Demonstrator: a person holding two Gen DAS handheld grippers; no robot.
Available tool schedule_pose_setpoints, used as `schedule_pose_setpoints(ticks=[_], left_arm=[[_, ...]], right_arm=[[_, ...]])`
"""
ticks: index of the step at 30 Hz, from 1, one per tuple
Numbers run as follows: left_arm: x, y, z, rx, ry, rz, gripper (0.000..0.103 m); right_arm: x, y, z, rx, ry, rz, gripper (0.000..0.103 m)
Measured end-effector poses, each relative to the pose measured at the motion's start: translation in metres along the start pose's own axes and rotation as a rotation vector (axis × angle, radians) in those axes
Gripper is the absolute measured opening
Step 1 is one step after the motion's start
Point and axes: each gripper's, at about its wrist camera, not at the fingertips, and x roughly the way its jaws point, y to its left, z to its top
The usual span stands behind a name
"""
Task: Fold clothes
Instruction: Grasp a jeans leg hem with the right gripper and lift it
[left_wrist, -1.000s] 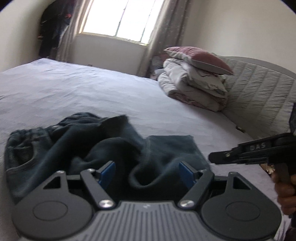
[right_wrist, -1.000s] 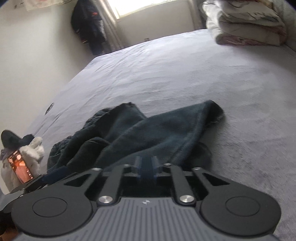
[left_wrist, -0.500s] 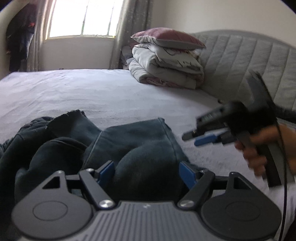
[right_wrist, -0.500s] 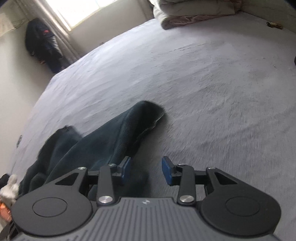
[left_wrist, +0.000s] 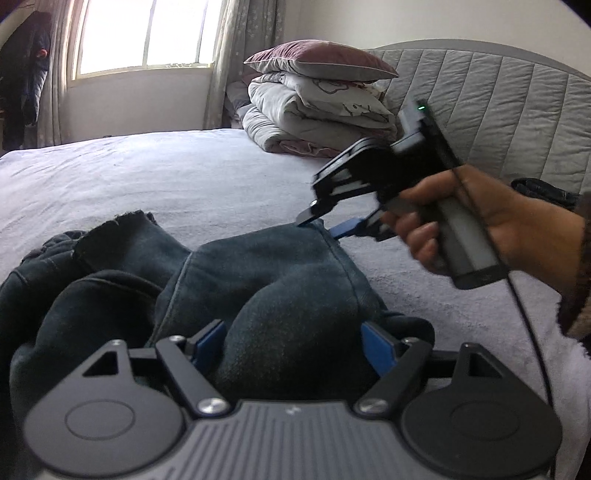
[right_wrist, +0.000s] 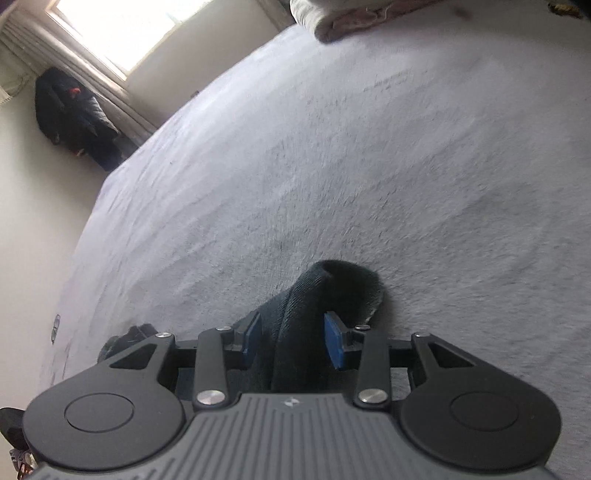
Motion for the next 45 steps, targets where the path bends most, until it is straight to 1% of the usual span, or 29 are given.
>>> schedule_pose_setpoints(ticks=[2, 3, 4, 8, 14, 18, 23, 27, 31, 34, 37, 42, 45], left_arm=[[-0.001, 0.001, 0.0, -0.005, 0.0, -0.005, 0.081], [-0.001, 0.001, 0.001, -0.007, 0.0, -0.007, 0.081], [-0.001, 0.002, 0.001, -0.011, 0.0, -0.009, 0.081], [-0.003, 0.004, 0.003, -0.023, -0.008, -0.012, 0.081], [-0.016, 0.01, 0.006, -0.047, -0.046, -0.013, 0.081], [-0.027, 0.012, 0.007, -0.061, -0.076, -0.015, 0.081], [-0.039, 0.013, 0.008, -0.063, -0.109, -0.015, 0.081], [-0.046, 0.016, 0.008, -0.081, -0.127, -0.023, 0.081], [-0.047, 0.017, 0.006, -0.098, -0.115, -0.033, 0.081], [-0.045, 0.016, 0.004, -0.102, -0.103, -0.038, 0.081], [-0.041, 0.014, 0.003, -0.104, -0.081, -0.037, 0.081], [-0.037, 0.013, 0.001, -0.107, -0.053, -0.032, 0.081], [-0.035, 0.015, -0.001, -0.111, -0.037, -0.019, 0.081]], right_arm=[[0.005, 0.004, -0.003, -0.008, 0.007, -0.002, 0.021], [0.003, 0.007, -0.006, -0.023, 0.0, -0.004, 0.015], [-0.001, 0.01, -0.008, -0.041, -0.013, -0.008, 0.014], [-0.032, 0.028, -0.014, -0.136, -0.078, 0.003, 0.013], [-0.113, 0.05, -0.03, -0.248, -0.153, 0.037, 0.012], [-0.161, 0.05, -0.045, -0.28, -0.188, 0.044, 0.011], [-0.205, 0.041, -0.064, -0.286, -0.208, 0.038, 0.011], [-0.226, 0.029, -0.079, -0.278, -0.213, 0.02, 0.01], [-0.241, 0.014, -0.096, -0.252, -0.222, 0.007, 0.01], [-0.247, -0.002, -0.109, -0.226, -0.209, -0.007, 0.01], [-0.247, -0.018, -0.122, -0.203, -0.178, -0.037, 0.01], [-0.238, -0.053, -0.139, -0.13, -0.114, -0.082, 0.01], [-0.231, -0.067, -0.148, -0.117, -0.083, -0.114, 0.01]])
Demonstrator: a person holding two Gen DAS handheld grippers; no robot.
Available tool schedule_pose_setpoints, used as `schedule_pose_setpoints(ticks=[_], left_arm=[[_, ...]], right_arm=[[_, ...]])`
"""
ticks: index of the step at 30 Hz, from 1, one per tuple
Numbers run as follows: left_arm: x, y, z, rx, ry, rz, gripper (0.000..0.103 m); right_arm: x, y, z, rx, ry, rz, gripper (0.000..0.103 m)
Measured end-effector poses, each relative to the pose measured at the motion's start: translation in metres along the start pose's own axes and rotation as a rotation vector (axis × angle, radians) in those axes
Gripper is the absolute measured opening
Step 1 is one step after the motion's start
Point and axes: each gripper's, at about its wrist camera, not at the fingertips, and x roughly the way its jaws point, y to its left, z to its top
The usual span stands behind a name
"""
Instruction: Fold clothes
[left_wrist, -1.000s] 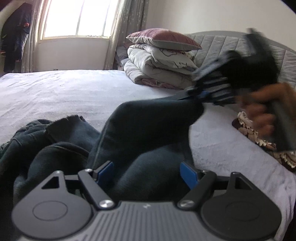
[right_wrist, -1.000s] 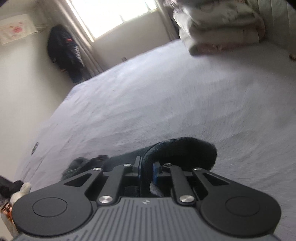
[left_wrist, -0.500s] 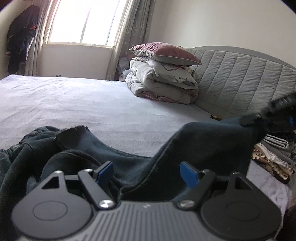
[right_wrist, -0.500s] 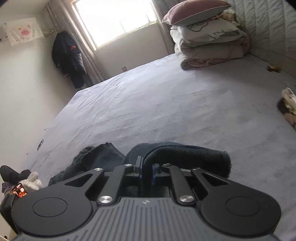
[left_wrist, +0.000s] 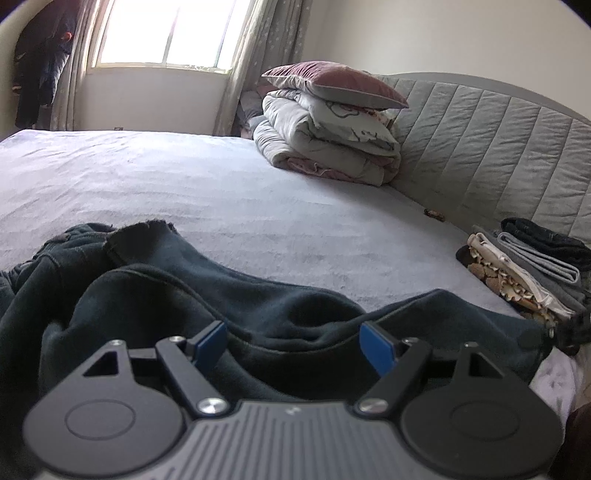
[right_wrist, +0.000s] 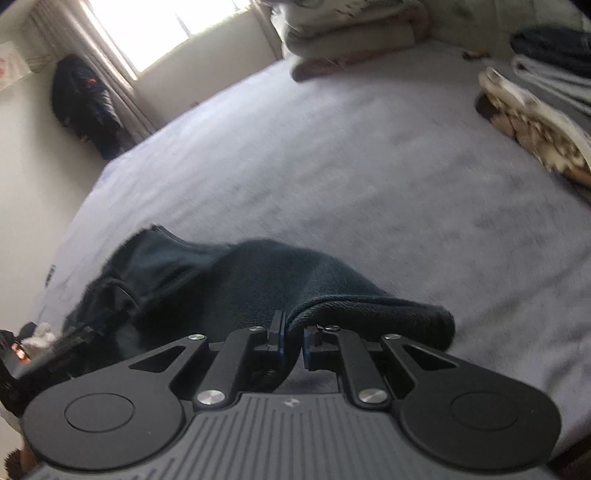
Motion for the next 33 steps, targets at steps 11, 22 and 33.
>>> schedule_pose_setpoints(ticks=[11, 22, 33], left_arm=[[0.013, 0.012, -0.003, -0.051, 0.08, 0.068, 0.081], [0.016, 0.014, -0.004, -0.056, 0.111, 0.1, 0.081], [0.014, 0.023, -0.003, -0.093, 0.113, 0.119, 0.081]], right_arm=[[0.038, -0.023, -0.036, 0.014, 0.159, -0.069, 0.01], [0.032, -0.027, -0.025, 0.031, 0.2, -0.034, 0.019], [-0.006, -0.02, -0.002, -0.019, 0.144, -0.042, 0.041]])
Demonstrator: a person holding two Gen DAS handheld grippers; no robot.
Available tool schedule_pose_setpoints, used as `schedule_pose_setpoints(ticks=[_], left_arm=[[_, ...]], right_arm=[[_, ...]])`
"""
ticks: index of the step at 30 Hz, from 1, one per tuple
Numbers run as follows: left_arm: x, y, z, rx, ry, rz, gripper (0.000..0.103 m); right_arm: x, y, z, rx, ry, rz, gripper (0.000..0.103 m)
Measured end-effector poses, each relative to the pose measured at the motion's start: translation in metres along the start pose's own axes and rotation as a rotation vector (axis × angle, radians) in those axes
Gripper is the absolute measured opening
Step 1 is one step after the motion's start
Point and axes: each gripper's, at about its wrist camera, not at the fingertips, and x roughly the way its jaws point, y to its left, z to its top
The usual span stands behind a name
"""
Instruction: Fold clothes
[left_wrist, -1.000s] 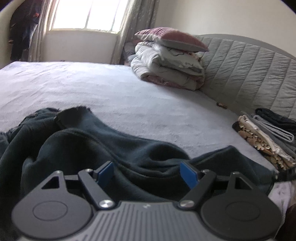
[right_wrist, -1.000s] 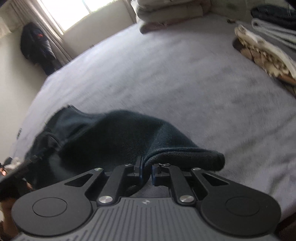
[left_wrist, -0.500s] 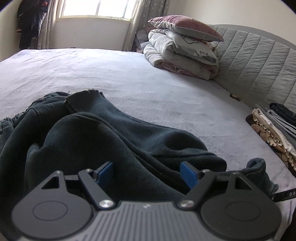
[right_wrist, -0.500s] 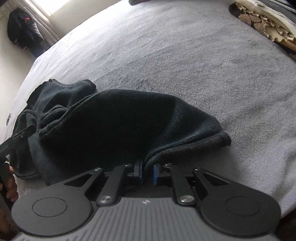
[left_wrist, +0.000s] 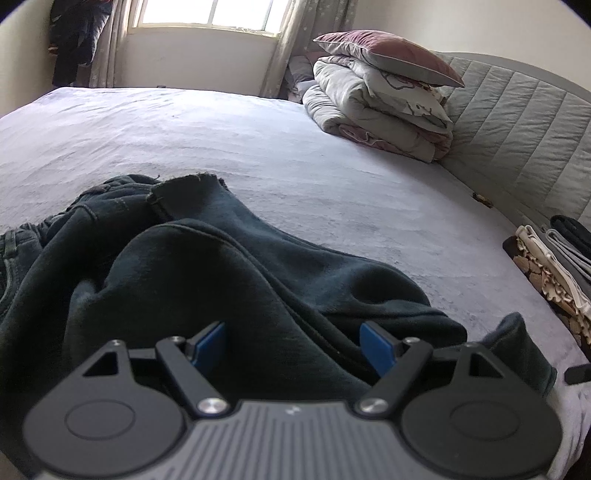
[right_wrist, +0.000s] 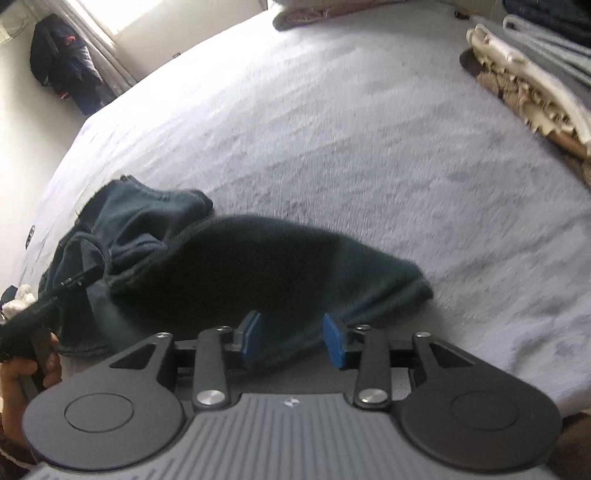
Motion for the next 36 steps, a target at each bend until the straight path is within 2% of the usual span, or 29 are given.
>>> schedule_pose_setpoints(ticks=[5, 10, 16, 22, 28, 36], left_arm=[[0.001, 0.003, 0.001, -0.017, -0.001, 0.01, 0.081], [0.002, 0.006, 0.002, -0.029, 0.001, 0.022, 0.081], [-0.002, 0.016, 0.009, -0.062, -0.011, 0.015, 0.081], [-0.006, 0.026, 0.017, -0.086, -0.032, 0.013, 0.081], [-0.006, 0.036, 0.022, -0.114, -0.04, 0.008, 0.081], [-0.012, 0.046, 0.027, -0.144, -0.057, -0.005, 0.081]], right_arm=[[-0.011, 0.009, 0.014, -0.01, -0.054, 0.032, 0.047], [0.006, 0.032, 0.034, -0.034, -0.055, 0.087, 0.05], [0.047, 0.06, 0.055, -0.025, -0.008, 0.149, 0.05], [0.094, 0.081, 0.076, -0.005, 0.041, 0.169, 0.05], [0.139, 0.093, 0.092, 0.035, 0.103, 0.164, 0.05], [0.182, 0.108, 0.097, 0.062, 0.149, 0.142, 0.053]])
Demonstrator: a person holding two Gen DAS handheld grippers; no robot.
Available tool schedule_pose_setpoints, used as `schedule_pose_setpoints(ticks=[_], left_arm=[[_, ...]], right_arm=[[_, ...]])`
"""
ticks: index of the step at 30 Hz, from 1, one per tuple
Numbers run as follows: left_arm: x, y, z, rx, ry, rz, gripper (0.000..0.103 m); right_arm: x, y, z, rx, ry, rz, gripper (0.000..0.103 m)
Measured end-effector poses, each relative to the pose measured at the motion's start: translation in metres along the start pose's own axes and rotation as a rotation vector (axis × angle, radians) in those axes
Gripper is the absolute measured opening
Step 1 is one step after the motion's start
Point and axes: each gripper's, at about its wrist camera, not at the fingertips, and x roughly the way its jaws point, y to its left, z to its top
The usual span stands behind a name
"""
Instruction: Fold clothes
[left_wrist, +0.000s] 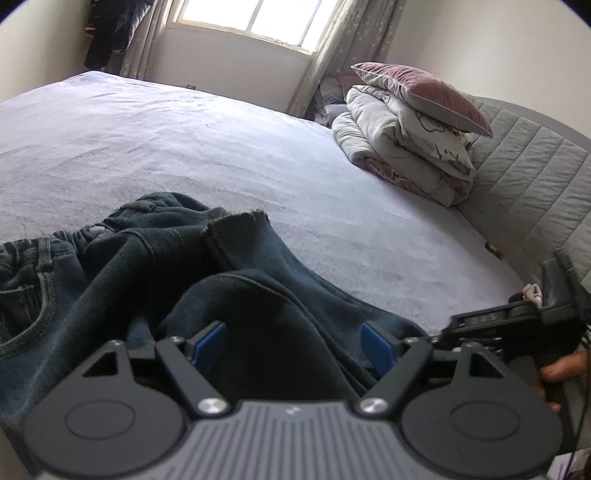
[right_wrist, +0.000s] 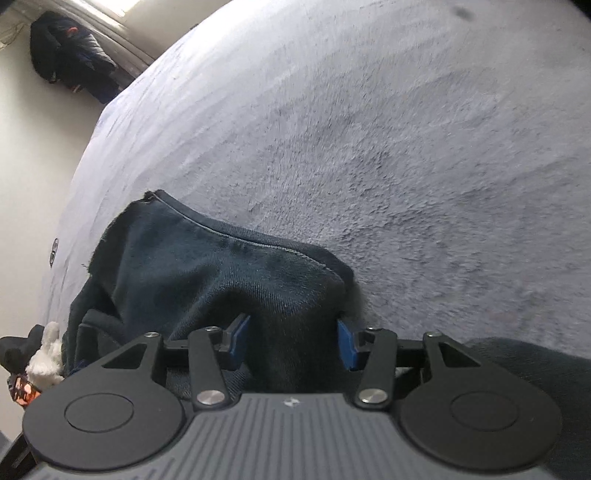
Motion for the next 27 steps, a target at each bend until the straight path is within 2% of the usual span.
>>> schedule_pose_setpoints(ticks=[2, 3, 6, 7, 10, 12, 17, 20, 23, 27], left_arm=[[-0.002, 0.005, 0.002, -0.025, 0.005, -0.006, 0.081], [-0.004, 0.008, 0.003, -0.043, 0.003, -0.013, 0.081], [-0.01, 0.017, 0.014, -0.082, -0.003, -0.013, 0.081], [-0.011, 0.022, 0.02, -0.093, -0.012, -0.001, 0.081], [-0.013, 0.04, 0.043, -0.113, -0.037, 0.07, 0.082], [-0.008, 0.057, 0.061, -0.091, -0.037, 0.103, 0.082], [0.027, 0.113, 0.1, -0.044, 0.01, 0.253, 0.082], [0.054, 0.147, 0.114, -0.062, 0.07, 0.244, 0.082], [0.08, 0.174, 0.122, -0.121, 0.142, 0.204, 0.08], [0.107, 0.199, 0.123, -0.232, 0.199, 0.08, 0.08]], right_arm=[[0.004, 0.004, 0.001, -0.016, -0.005, -0.013, 0.052], [0.004, 0.007, 0.001, -0.025, -0.011, -0.02, 0.048], [0.0, 0.013, 0.001, -0.072, -0.052, -0.026, 0.024], [-0.003, 0.014, 0.002, -0.08, -0.07, -0.021, 0.021], [-0.014, 0.019, 0.006, -0.117, -0.154, -0.022, 0.018], [-0.025, 0.025, 0.01, -0.153, -0.231, -0.043, 0.017], [-0.043, 0.039, 0.023, -0.263, -0.42, -0.118, 0.017], [-0.038, 0.04, 0.037, -0.309, -0.473, -0.159, 0.016], [-0.028, 0.032, 0.051, -0.313, -0.48, -0.194, 0.016], [-0.015, 0.015, 0.06, -0.245, -0.434, -0.195, 0.016]])
